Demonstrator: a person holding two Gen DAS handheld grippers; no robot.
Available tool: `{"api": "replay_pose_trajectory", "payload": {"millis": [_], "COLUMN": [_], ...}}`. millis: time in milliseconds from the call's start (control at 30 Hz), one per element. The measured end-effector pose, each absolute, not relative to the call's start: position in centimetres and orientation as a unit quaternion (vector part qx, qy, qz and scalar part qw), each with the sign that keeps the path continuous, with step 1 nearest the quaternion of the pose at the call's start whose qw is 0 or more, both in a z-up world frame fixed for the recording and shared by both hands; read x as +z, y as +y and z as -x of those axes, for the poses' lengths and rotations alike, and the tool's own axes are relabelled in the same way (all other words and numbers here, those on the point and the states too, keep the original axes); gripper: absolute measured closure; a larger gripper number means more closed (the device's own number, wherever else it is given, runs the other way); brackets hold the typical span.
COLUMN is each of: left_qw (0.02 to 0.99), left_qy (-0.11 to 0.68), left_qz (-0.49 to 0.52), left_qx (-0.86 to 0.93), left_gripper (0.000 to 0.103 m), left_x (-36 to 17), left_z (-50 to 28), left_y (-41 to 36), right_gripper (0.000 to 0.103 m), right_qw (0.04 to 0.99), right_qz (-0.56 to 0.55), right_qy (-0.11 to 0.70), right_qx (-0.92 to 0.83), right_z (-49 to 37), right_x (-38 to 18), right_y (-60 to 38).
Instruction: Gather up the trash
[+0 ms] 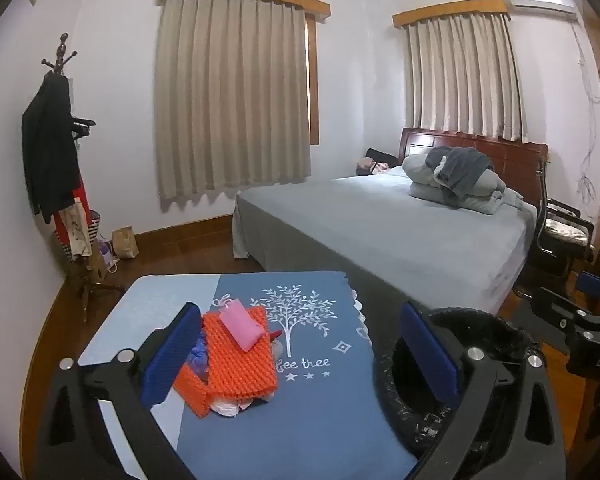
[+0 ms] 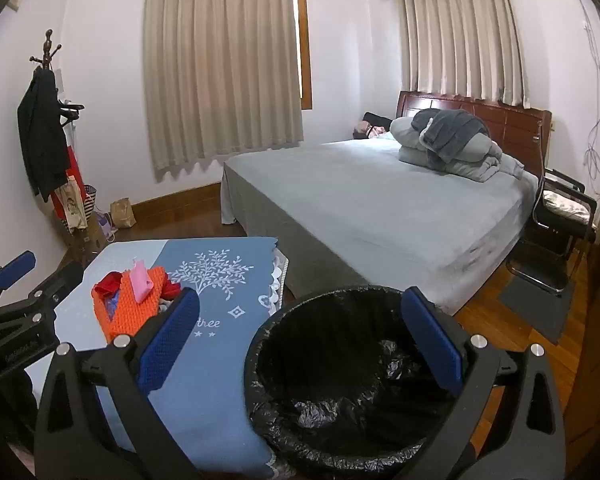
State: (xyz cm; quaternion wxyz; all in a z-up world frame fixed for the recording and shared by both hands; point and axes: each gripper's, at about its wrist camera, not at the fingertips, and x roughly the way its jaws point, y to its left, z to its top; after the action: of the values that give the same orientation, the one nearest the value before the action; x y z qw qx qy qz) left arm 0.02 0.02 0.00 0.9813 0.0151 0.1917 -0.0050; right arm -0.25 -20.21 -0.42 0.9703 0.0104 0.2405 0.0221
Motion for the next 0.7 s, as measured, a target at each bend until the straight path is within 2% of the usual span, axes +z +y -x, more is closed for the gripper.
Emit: {"api": "replay_pose_trajectory", "payload": {"millis": [700], "left_qw": [0.981], "left_qy": [0.193], "left_qz": [-0.012], "left_qx": [-0.004], "left_gripper": [0.006], "left_x": [0.14], "left_z": [0.05], "left_y": [0.68], "right_gripper": [0.005], "right_qw": [0.97], "right_qz": [-0.014], "right_qy": [0.241], "right_qx": [0.022], "right_z": [0.27], "right_x": [-0.4], "right_y": [-20.17]}}
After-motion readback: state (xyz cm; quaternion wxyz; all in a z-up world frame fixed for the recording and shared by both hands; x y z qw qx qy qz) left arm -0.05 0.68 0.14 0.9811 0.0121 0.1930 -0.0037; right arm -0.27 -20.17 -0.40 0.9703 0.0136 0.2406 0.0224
